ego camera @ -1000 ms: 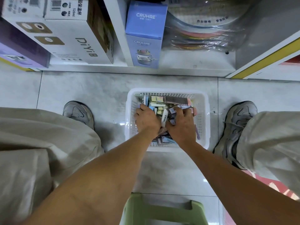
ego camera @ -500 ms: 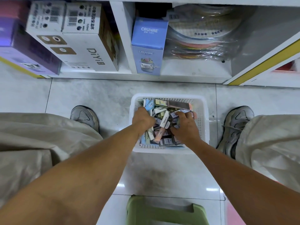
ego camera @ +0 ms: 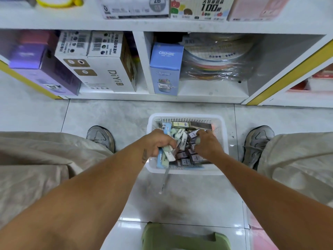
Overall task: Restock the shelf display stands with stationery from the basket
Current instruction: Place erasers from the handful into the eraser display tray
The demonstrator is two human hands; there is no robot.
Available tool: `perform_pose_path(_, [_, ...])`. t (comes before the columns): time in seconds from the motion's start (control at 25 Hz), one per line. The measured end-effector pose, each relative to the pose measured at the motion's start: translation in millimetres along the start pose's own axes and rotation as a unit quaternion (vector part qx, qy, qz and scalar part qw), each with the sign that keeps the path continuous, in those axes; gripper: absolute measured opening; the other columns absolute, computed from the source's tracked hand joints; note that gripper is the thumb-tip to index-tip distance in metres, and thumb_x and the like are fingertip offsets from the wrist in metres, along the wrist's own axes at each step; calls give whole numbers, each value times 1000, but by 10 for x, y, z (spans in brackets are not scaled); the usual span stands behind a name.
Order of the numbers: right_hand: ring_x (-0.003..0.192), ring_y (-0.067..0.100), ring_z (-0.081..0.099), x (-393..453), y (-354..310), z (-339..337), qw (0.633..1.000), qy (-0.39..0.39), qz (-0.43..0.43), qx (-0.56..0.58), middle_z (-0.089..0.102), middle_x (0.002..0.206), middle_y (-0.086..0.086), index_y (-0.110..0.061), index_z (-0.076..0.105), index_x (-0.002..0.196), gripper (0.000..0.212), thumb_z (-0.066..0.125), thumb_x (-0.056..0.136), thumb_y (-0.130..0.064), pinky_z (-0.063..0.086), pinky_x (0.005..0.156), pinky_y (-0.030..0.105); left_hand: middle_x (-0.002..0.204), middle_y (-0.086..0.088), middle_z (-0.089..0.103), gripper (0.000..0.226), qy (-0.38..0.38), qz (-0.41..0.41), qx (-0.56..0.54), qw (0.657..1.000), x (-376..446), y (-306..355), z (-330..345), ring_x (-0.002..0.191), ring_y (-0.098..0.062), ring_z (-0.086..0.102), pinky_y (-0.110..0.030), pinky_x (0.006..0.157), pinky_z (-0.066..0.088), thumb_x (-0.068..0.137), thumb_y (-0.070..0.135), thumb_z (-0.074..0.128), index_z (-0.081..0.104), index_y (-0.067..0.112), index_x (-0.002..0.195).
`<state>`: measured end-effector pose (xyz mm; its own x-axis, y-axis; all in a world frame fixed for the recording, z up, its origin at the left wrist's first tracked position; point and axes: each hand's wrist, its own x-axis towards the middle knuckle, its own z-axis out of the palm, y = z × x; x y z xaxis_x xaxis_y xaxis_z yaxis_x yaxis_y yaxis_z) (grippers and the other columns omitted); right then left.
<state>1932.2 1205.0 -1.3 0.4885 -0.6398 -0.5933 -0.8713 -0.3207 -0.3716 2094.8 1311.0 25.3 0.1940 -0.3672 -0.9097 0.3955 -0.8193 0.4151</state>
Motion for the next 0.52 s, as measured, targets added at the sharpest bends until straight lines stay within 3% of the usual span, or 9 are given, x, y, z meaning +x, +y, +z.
perform_pose_path(0.12, [115, 28, 56, -38, -69, -110, 998, 23, -24, 47, 57, 127, 10, -9, 57, 130, 47, 63, 84, -3, 49, 94, 36, 76, -19, 72, 30, -14, 24, -30, 999, -104, 96, 18, 62, -30, 72, -36, 52, 57, 72, -16, 69, 64, -5, 100])
perform_pose_path(0.28, [83, 23, 62, -114, -248, -333, 978, 20, 5, 208, 70, 95, 14, -9, 69, 112, 26, 59, 89, -4, 49, 73, 31, 78, -20, 70, 34, -16, 74, -37, 996, -256, 322, 90, 59, -28, 70, -34, 52, 56, 74, -15, 68, 64, -6, 107])
perform_pose_path(0.4, [68, 24, 65, -239, -414, -551, 903, -42, 15, 427, 73, 82, 16, -8, 73, 93, 14, 62, 90, 0, 53, 62, 30, 82, -21, 69, 34, -35, 114, -25, 992, -445, 496, 129, 61, -28, 69, -35, 55, 57, 75, -14, 66, 63, -7, 108])
perform_pose_path(0.52, [59, 21, 65, -347, -522, -847, 838, -87, -18, 539, 72, 83, 19, -4, 75, 90, 17, 59, 92, 2, 52, 59, 27, 78, -18, 70, 31, -45, 157, -27, 986, -698, 715, 118, 60, -26, 69, -33, 54, 57, 76, -15, 65, 65, -4, 104])
